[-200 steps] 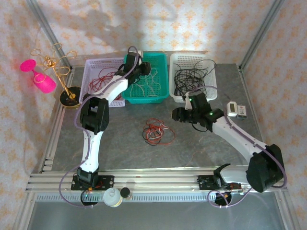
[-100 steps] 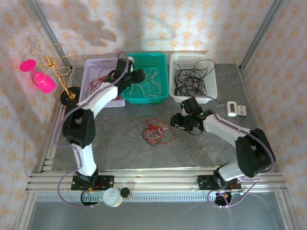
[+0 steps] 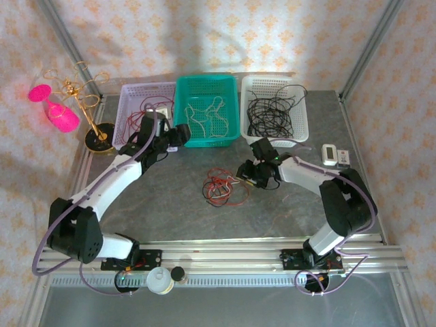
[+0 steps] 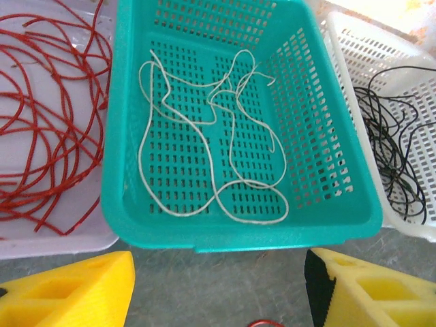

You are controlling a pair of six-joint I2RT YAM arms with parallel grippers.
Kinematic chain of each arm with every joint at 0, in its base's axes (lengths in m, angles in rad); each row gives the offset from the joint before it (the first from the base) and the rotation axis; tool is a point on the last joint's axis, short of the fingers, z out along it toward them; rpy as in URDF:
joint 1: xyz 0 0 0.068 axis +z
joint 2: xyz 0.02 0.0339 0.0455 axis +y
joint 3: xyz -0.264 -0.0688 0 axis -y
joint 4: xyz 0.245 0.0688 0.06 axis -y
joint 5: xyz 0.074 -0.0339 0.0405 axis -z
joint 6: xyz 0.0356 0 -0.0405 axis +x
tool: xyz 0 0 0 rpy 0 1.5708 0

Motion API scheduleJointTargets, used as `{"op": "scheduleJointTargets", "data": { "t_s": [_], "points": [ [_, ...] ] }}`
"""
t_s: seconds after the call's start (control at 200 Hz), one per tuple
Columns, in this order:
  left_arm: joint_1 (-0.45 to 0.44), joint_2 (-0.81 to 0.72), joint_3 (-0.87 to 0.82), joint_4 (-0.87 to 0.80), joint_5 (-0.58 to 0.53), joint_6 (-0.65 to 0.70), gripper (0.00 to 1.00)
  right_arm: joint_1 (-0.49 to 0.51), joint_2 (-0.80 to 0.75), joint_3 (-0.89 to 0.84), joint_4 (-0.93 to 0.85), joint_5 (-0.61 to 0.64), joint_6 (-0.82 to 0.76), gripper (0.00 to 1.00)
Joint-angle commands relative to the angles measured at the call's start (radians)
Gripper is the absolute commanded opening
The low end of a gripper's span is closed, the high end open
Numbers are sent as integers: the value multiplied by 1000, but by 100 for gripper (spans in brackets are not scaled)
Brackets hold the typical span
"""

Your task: Untangle the cables

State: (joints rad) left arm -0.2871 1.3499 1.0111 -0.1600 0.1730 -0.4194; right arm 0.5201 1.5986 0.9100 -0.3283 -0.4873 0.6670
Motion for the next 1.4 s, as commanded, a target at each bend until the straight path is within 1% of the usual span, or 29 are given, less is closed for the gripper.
{"op": "scheduleJointTargets", "data": {
  "t_s": [0.0, 0.155, 0.355, 0.491, 0.596, 0.671, 0.801, 0.881, 0.976, 1.031, 1.101, 1.201, 1.256, 1.326, 1.391],
  "points": [
    [4, -47, -24, -24, 7, 6, 68, 13, 19, 24, 5, 20, 60, 44],
    [4, -56, -40, -43, 20, 23, 68, 43, 69, 51, 12, 21, 75, 43],
    [4, -67, -52, -42, 30, 31, 68, 51, 109, 58, 41, 40, 90, 36],
    [4, -70, -48, -55, 28, 44, 68, 52, 100, 68, 21, 87, 69, 20],
    [3, -70, -42, -60, 27, 47, 68, 52, 71, 85, -22, 143, 26, 11],
    [4, -69, -40, -58, 29, 43, 68, 52, 38, 87, -35, 168, 6, 0],
    [5, -77, -37, -39, 33, 24, 67, 53, -18, 82, -41, 181, -29, 0],
    [3, -96, -44, -9, 66, 22, 67, 52, -58, 88, -46, 179, -71, 0],
    [-1, -123, -57, 36, 139, 43, 67, 52, -112, 122, -76, 188, -166, 0],
    [-11, -141, -64, 66, 196, 67, 67, 52, -149, 162, -114, 213, -253, 0],
    [-33, -156, -74, 106, 272, 101, 67, 52, -184, 214, -148, 203, -373, 0],
    [-73, -163, -96, 186, 436, 137, 68, 53, -233, 261, -162, 131, -536, 0],
    [-101, -167, -118, 262, 515, 157, 69, 52, -265, 271, -151, 78, -610, 0],
    [-145, -189, -168, 355, 507, 185, 70, 52, -309, 264, -130, -19, -736, 0],
    [-162, -203, -219, 428, 489, 191, 73, 52, -352, 251, -104, -99, -842, 0]
  ]
}}
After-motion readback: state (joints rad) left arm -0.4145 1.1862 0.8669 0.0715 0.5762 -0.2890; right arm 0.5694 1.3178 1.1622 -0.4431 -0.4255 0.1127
